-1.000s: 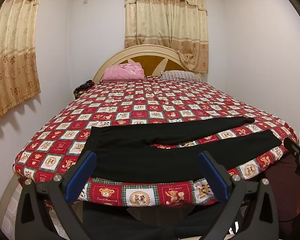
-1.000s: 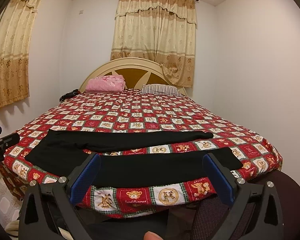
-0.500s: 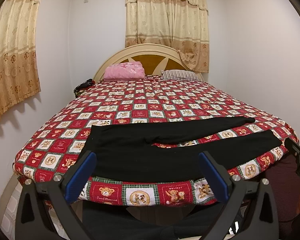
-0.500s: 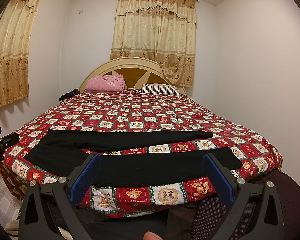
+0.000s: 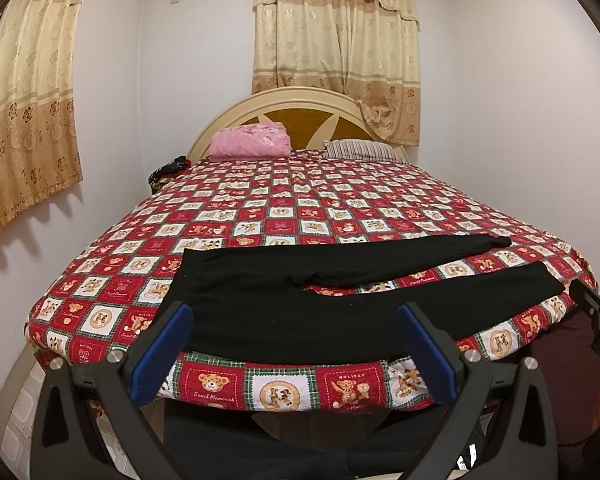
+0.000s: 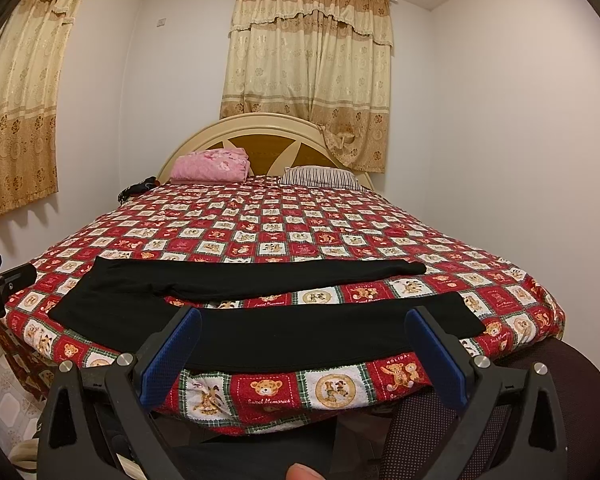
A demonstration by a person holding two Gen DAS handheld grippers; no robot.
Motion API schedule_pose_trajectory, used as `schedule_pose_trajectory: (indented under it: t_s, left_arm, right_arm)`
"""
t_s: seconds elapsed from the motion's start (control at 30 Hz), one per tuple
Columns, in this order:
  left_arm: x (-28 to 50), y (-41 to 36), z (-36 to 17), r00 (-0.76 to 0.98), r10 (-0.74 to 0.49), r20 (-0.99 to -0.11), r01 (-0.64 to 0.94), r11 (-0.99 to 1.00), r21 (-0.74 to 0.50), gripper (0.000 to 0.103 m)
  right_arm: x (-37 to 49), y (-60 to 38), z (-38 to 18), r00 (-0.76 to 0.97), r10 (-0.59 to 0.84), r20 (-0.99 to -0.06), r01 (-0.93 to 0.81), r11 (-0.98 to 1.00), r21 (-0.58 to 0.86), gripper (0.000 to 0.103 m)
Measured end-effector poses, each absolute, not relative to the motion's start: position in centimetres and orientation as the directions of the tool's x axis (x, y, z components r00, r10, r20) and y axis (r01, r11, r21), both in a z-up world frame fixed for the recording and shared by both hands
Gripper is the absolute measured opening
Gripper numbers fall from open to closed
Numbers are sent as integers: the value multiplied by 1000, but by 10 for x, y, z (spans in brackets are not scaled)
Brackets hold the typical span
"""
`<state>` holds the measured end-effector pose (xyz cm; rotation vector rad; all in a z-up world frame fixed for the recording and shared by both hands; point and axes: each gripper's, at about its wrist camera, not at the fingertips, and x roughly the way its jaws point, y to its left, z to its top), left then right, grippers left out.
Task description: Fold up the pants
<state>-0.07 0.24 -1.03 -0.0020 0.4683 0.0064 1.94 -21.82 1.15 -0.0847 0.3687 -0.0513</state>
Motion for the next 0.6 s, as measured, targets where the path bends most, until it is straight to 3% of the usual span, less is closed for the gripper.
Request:
schedule_pose_trajectory:
  t_s: [0.6]
  left_arm:
    - [-1,8,-20,888,6,-460,-11,1000,-8,103]
  right_arm:
    - [24,-215,7,924,-61,-377,26,995,-96,102]
